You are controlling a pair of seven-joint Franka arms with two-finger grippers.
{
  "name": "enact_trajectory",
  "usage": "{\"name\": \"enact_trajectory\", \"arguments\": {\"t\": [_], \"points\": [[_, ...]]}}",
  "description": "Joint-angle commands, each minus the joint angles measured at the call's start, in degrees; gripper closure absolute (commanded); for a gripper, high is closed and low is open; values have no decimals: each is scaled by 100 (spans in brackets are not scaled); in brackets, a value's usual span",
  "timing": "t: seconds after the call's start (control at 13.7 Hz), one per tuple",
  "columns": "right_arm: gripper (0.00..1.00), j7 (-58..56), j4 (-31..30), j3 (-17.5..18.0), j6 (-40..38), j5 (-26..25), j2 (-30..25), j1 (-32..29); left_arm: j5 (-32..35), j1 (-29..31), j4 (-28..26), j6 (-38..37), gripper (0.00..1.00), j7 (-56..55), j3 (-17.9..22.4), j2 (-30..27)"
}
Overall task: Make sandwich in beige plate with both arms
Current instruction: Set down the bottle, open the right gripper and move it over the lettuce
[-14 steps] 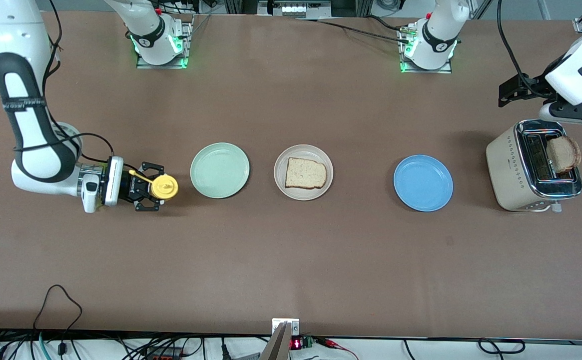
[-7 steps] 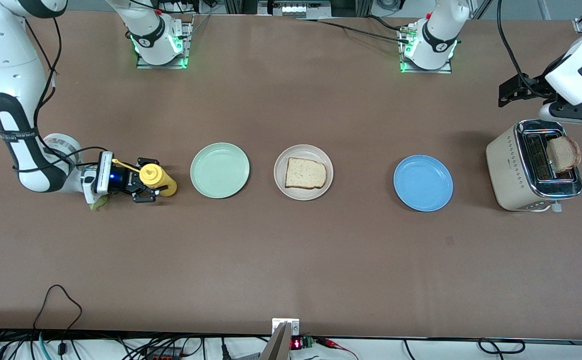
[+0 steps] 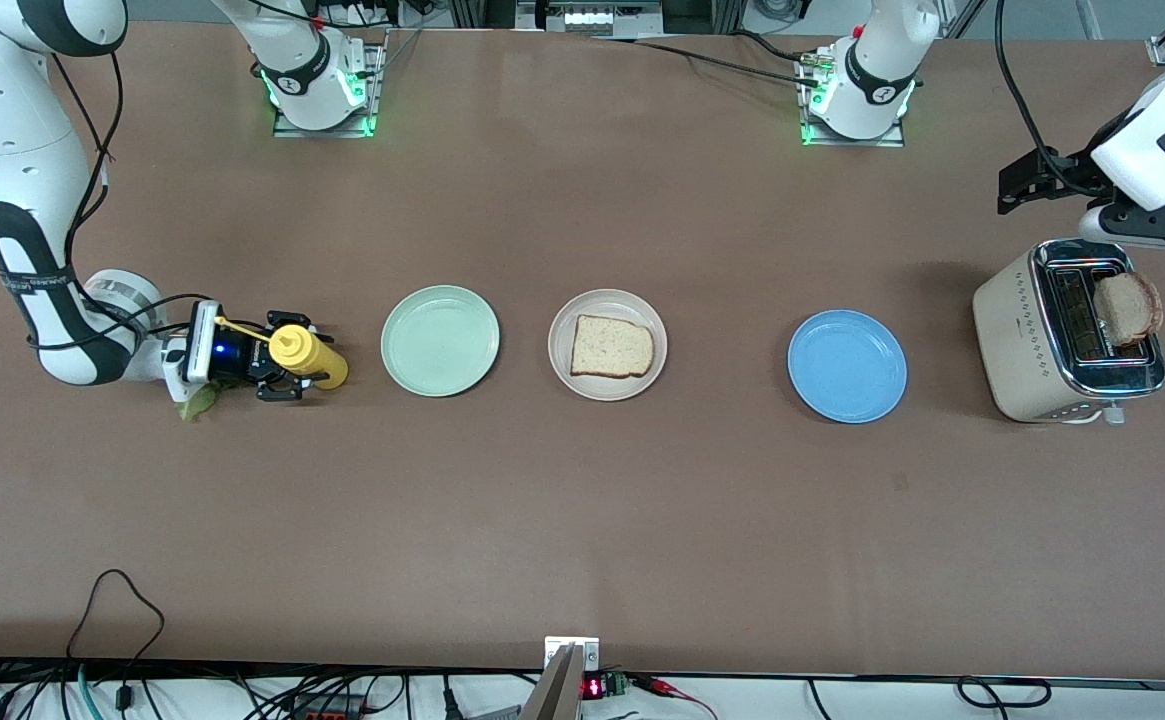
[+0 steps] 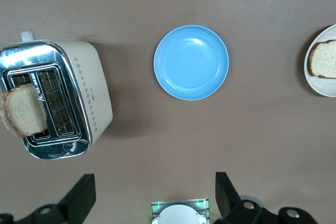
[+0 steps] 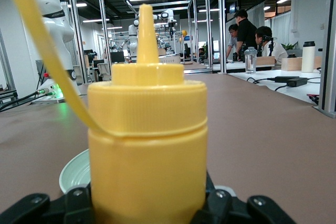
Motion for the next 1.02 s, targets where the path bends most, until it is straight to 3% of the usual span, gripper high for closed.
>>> {"name": "enact_trajectory", "arguments": {"t": [0.0,0.36,0.66,0.95], "points": [[0,-8,49,59,-120,27,-29,-148,-68,25,144,-54,0,-22,-14,61],[0,28,110,-72,-146,-245,-64,-342,-59,25,144,-63,0,-22,-14,70],[0,194,294,-476,-594,-833,-73,-465,-68,25,144,-63,0,-22,-23,61],[0,386,435,-661,-735,-1439,-196,-754,-68,25,144,-71,0,-22,-23,61]]}}
